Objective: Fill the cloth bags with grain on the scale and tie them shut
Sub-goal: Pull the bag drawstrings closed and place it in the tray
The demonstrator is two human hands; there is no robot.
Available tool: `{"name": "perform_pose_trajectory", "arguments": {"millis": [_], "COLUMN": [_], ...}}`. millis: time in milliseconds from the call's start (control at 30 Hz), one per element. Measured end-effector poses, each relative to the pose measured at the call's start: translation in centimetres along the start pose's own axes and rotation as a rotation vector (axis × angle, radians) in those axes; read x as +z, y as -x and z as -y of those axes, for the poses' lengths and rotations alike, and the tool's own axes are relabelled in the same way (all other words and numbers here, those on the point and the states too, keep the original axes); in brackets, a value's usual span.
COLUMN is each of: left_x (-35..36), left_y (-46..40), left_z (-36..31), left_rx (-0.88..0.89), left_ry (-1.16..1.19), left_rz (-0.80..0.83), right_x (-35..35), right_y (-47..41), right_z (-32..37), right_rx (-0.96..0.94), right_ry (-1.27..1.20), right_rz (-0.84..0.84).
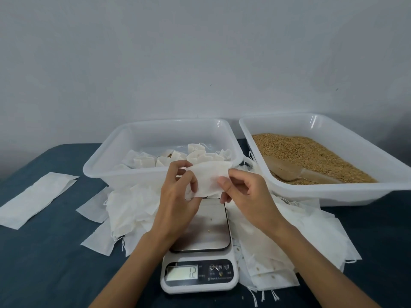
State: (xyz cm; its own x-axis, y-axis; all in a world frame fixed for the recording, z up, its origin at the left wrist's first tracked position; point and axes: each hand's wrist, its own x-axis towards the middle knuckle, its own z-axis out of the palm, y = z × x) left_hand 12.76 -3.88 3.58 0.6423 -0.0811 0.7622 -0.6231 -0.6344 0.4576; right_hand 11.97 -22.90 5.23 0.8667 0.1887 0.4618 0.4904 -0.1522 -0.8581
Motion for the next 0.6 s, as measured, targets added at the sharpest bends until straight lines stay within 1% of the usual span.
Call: {"name": "perform_pose_trajectory", "arguments": {"millis": [100, 267, 367, 500, 567, 600], "left_x": [0.13, 0.07, -0.02, -0.06, -0.16, -0.19], "left_y": [0.22, 0.26, 0.19, 0.10, 0.00, 0.04], "left_z": [-0.01, 0.25, 0.58, 0.22, -0.12, -0.25], "left_rx": [0.010, -0.004, -0.005, -0.052, -0.061, -0.052], "left_ry": [0.007, -0.006, -0.015, 0.006, 0.047, 0.067], "left_rz": [0.026, 0.006, -0.020, -0.074, -0.047, 0.003], "right_x": [0.23, -0.24, -0.25, -0.37, -0.53, -0.54], "right_y": [0.08, -0.08, -0.15, -0.20, -0.25, -0.23], "right_z": [-0.18, 0.02, 0.03, 0.25, 0.25, 0.27], "right_rx": [0.033, 0.017, 0.024, 0.003, -0.011, -0.016], "right_ry": [0.021, -0.031, -0.002, 0.016, 0.022, 0.027], "right_rz": [0.054, 0.008, -0.003, -0.037, -0.033, -0.018]}}
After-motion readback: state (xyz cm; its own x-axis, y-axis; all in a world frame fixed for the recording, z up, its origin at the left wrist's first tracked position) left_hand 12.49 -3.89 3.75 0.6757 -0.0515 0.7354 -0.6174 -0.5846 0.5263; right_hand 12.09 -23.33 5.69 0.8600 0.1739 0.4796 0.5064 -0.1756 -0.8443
